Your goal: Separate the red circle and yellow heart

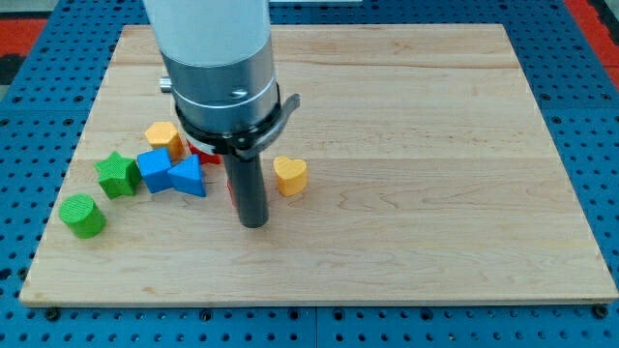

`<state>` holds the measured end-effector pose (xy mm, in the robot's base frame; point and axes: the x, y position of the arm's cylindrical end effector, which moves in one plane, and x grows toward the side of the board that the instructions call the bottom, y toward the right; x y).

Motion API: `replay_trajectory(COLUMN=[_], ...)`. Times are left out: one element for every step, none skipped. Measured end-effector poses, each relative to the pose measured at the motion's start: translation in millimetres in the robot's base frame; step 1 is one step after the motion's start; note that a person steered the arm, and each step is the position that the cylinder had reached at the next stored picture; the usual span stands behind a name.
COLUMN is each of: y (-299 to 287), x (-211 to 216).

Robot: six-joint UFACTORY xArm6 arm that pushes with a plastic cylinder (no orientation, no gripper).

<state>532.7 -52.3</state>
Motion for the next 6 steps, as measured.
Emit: replay_trajectory(y=[91.3,95.8,48.1,-22.2,-51.6,-27.5], x=[-3.8,-42.9,-47.1,-50.4,-50.4,-37.8])
